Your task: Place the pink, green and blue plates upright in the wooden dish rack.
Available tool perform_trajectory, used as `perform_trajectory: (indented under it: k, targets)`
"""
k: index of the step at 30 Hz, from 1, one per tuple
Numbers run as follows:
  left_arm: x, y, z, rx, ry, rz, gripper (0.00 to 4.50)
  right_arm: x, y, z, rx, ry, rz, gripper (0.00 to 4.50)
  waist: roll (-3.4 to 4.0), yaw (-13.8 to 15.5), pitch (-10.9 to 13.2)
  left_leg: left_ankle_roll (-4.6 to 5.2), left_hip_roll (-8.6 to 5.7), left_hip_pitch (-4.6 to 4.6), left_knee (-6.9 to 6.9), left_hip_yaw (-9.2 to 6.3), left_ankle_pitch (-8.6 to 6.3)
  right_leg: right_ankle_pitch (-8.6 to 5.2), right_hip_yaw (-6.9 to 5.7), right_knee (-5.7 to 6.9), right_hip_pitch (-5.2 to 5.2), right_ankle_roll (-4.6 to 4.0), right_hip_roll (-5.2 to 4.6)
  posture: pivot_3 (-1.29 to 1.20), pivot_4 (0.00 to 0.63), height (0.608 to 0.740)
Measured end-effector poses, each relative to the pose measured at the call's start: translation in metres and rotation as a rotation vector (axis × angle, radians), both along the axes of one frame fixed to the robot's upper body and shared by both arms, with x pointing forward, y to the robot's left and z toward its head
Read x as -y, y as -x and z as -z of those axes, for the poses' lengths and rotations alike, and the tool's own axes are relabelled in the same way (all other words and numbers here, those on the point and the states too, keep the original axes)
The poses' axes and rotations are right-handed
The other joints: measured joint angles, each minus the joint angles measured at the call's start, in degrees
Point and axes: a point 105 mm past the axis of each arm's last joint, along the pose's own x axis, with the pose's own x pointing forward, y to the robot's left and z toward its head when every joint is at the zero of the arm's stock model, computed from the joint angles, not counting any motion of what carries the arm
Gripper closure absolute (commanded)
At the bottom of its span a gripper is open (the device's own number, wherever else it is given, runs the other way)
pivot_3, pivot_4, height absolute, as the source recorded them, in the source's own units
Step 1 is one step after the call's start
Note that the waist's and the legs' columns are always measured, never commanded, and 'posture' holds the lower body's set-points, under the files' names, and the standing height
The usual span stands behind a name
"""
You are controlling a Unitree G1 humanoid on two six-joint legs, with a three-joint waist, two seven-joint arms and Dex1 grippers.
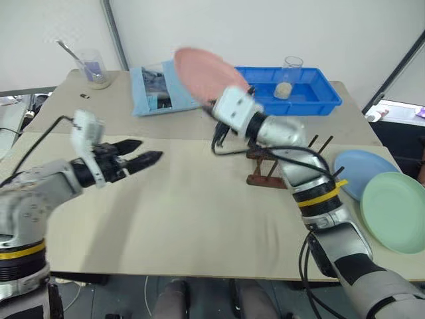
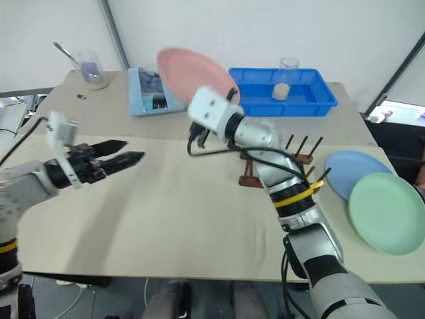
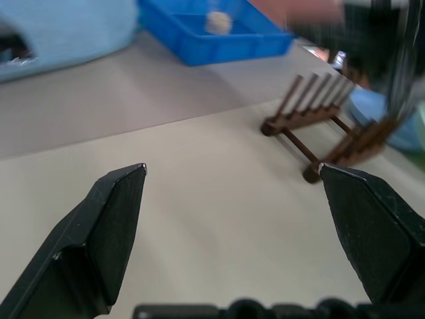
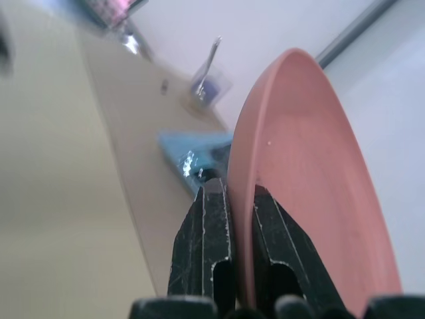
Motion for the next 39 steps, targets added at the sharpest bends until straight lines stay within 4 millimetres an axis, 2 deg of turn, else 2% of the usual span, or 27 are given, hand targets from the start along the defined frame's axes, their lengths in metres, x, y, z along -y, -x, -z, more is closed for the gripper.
perform_trajectory:
  k: [2,4,8,12,14,15,19,28,39]
  targets:
    - [0.023,0.001,0.002,0.091,-0.049,0.086,0.03,0.028,0.013,-0.014,-0.103,-0.160,-0.017,4.50,0.00,0.8,0.0,0.02,0.00,-0.02,0.00,0.01,0.01,0.00,0.00,-0.02,0.01,-0.01,-0.01,0.00,0.150,0.740]
    - [0.053,0.012,0.006,0.146,-0.063,0.220,0.03,0.063,0.027,-0.019,-0.206,-0.278,-0.008,4.50,0.00,1.4,0.0,0.04,-0.01,-0.11,0.00,0.05,0.02,-0.01,0.00,-0.08,-0.02,0.00,-0.01,0.00,0.150,0.740]
    - [0.081,0.022,0.003,0.204,-0.065,0.379,0.03,0.111,0.053,-0.020,-0.338,-0.459,0.039,4.50,0.00,1.0,0.0,0.19,0.05,-0.12,0.00,0.04,0.09,-0.02,0.02,-0.10,-0.02,0.01,0.13,0.00,0.150,0.740]
    - [0.101,0.031,-0.002,0.251,-0.053,0.527,0.03,0.157,0.077,-0.022,-0.396,-0.654,0.113,4.50,0.03,0.7,0.0,0.40,0.05,-0.05,-0.01,0.05,0.21,-0.07,0.06,-0.06,0.00,-0.01,0.17,0.00,0.150,0.740]
    - [0.108,0.032,-0.003,0.255,-0.047,0.581,0.03,0.171,0.086,-0.016,-0.432,-0.720,0.135,4.50,0.03,0.5,0.0,0.57,0.05,0.01,-0.01,0.05,0.31,-0.09,0.07,-0.06,0.09,0.06,0.18,0.00,0.150,0.740]
    - [0.109,0.033,-0.003,0.261,-0.050,0.600,0.03,0.176,0.089,-0.011,-0.459,-0.744,0.143,4.50,0.03,0.4,0.0,0.59,0.05,0.06,-0.01,0.06,0.33,-0.23,0.09,-0.06,0.11,0.32,0.19,0.00,0.150,0.740]
    - [0.114,0.033,0.000,0.267,-0.064,0.664,0.03,0.191,0.096,0.009,-0.555,-0.801,0.194,4.50,0.05,-0.1,0.0,0.66,0.00,0.05,-0.01,0.05,0.37,-0.23,0.14,-0.04,0.14,0.38,0.17,0.00,0.150,0.740]
    - [0.122,0.034,-0.003,0.271,-0.044,0.744,0.03,0.213,0.099,0.023,-0.648,-0.854,0.239,4.50,0.06,-0.6,0.0,0.70,-0.03,0.01,-0.02,0.00,0.36,-0.25,0.15,-0.11,0.18,0.47,0.16,0.00,0.150,0.740]
    - [0.123,0.038,-0.005,0.252,-0.009,0.767,0.03,0.229,0.075,0.031,-0.757,-0.911,0.241,4.50,0.06,-0.6,0.0,0.70,-0.04,0.03,-0.01,-0.01,0.37,-0.25,0.16,-0.15,0.24,0.50,0.16,0.00,0.150,0.740]
